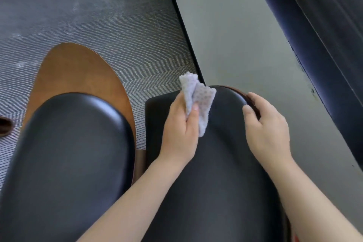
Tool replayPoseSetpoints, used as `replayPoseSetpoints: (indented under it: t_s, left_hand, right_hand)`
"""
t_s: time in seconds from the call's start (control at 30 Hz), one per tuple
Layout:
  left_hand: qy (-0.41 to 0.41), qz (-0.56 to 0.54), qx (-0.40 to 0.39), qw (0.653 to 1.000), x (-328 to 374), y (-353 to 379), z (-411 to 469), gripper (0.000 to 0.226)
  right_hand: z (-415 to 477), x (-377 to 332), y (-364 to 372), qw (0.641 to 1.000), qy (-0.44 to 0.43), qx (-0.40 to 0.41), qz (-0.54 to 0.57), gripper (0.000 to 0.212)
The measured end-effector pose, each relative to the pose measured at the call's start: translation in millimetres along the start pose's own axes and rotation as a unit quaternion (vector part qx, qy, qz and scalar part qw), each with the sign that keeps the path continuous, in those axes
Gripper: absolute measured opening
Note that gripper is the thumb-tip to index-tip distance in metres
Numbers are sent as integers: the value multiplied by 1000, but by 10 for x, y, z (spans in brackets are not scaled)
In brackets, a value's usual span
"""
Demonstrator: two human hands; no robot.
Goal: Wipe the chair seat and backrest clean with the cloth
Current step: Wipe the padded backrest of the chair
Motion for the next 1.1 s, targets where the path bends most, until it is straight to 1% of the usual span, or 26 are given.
replayPoseSetpoints:
  t_s: [0.07, 0.1, 0.13, 0.2, 0.27, 0.37, 0.47, 0.53, 0.6, 0.67, 0.73, 0.83, 0.9, 1.03, 1.1]
  left_hand:
    - [35, 56, -67, 996, -61, 245, -34, 53]
    - [31, 102, -102, 989, -131, 366, -81, 57]
    - [19, 147, -117, 982, -217, 456, -119, 59]
    - [-28, 177, -108, 978, -348, 503, -148, 58]
    - [-81, 173, -97, 977, -452, 445, -127, 58]
    - [-148, 176, -106, 967, -808, 352, -76, 60]
    - [-178, 190, -107, 959, -1148, 280, -28, 66]
    - [-188, 190, -105, 958, -1273, 236, 23, 66]
    - [-216, 189, -102, 953, -1370, 192, 82, 64]
    - [-236, 194, -106, 946, -1499, 155, 159, 63]
    - [-227, 218, -117, 942, -1634, 135, 226, 63]
    - [-261, 179, -108, 943, -1780, 81, 308, 64]
    - [-266, 165, -102, 944, -1845, 33, 357, 62]
    - [-265, 165, -113, 943, -2006, -15, 412, 60]
    - [-278, 146, -108, 943, -2091, -47, 425, 67]
  right_hand:
    - [-15, 69, -78, 998, 1, -10, 67, 40]
    - [-33, 91, -95, 997, -2, -8, 76, 40]
    - [-51, 99, -94, 997, -5, -1, 72, 40]
    - [-92, 81, -40, 999, -7, 19, 30, 40]
    - [-138, 30, 38, 998, -18, 52, -20, 41]
    - [-214, -33, 151, 992, -47, 92, -69, 43]
    - [-281, -81, 203, 982, -75, 118, -124, 46]
    - [-326, -158, 253, 976, -113, 133, -131, 47]
    - [-362, -252, 358, 974, -158, 123, -103, 49]
    - [-365, -325, 502, 968, -186, 90, -143, 48]
    - [-337, -358, 623, 958, -189, 61, -205, 46]
    - [-292, -365, 703, 951, -180, 34, -249, 40]
    - [-283, -334, 722, 942, -189, 21, -278, 39]
    - [-299, -288, 749, 919, -214, -11, -331, 43]
    - [-302, -287, 768, 911, -223, -18, -348, 45]
Point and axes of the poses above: each hand's wrist, its own z-axis towards the middle knuckle, its own y-axis out of the palm, x = y × z, the point moved 3 cm from there along z, towards the middle knuckle, and after that the axes turned 5 degrees about -y, right-handed, at the moved point
